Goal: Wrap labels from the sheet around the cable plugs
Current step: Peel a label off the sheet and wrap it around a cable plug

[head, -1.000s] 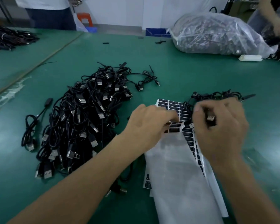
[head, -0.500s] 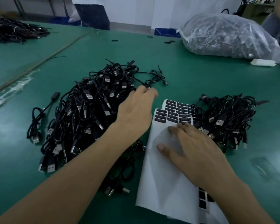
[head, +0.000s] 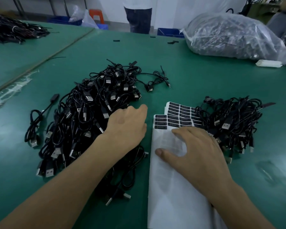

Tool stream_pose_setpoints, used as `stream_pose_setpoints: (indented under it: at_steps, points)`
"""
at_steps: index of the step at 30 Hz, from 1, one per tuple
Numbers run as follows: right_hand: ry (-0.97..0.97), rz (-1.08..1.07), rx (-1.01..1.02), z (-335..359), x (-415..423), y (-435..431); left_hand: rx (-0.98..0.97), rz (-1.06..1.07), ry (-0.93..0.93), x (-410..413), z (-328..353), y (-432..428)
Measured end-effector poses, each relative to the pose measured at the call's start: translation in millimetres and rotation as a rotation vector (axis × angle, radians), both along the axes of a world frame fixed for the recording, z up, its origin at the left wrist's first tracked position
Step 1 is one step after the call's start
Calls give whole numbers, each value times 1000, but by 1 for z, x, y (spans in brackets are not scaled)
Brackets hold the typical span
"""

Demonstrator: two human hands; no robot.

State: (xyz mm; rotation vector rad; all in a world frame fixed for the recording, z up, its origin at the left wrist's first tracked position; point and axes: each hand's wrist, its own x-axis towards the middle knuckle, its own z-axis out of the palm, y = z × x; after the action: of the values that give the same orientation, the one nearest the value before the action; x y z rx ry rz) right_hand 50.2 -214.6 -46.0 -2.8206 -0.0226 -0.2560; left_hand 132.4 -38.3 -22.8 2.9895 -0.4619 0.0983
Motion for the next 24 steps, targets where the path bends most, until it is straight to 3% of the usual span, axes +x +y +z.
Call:
stream_pose_setpoints:
  at_steps: [4,7,12,14,24]
  points:
    - [-49,1,-13,-1,0,2,-70,15,62,1,5,2]
    - [-64,-9,-27,-3,1,3,-268,0,78,2,10,7]
    - [-84,-31,-27,-4,2,4,-1142,-47,193,0,29,6]
    - [-77,-46,-21,-3,3,4,-1311,-69,208,0,35,7]
    - [7,-16,-65,-4,3,4,-1169,-117,279,2,3,2]
